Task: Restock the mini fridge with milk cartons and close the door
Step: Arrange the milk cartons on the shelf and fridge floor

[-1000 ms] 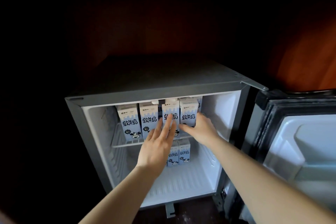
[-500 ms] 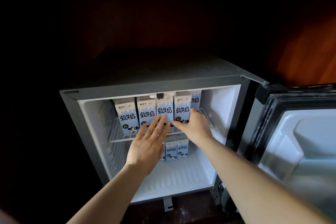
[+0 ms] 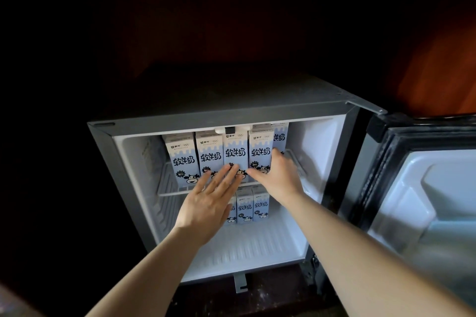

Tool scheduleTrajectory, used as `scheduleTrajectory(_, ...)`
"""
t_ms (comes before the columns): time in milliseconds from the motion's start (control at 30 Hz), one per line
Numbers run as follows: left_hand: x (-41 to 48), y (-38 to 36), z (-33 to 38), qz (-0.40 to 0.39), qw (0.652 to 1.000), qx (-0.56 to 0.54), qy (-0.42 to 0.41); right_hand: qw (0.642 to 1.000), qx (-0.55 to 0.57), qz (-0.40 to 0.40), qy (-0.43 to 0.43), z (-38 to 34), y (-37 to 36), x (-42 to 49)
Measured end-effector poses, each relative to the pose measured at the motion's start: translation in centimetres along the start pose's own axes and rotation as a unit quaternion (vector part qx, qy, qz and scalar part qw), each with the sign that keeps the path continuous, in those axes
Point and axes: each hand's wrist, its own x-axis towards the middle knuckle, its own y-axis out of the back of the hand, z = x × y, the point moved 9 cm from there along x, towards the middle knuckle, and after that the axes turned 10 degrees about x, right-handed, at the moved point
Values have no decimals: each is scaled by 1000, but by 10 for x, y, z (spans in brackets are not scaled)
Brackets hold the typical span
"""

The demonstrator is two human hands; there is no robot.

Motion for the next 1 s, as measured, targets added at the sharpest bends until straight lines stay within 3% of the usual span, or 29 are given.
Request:
scheduleTrajectory(367,0,-9,5,-57,998,-13,10,999,-26,-19,-20,11,-7,2)
scheduleTrajectory(700,0,-8,12,-112,993,-33,9,999,39,-24,-21,16,-3,1)
scheduleTrajectory(1000,7,14,13,-160,985,-64,-11,990,-120,-75,-7,7,6,-16)
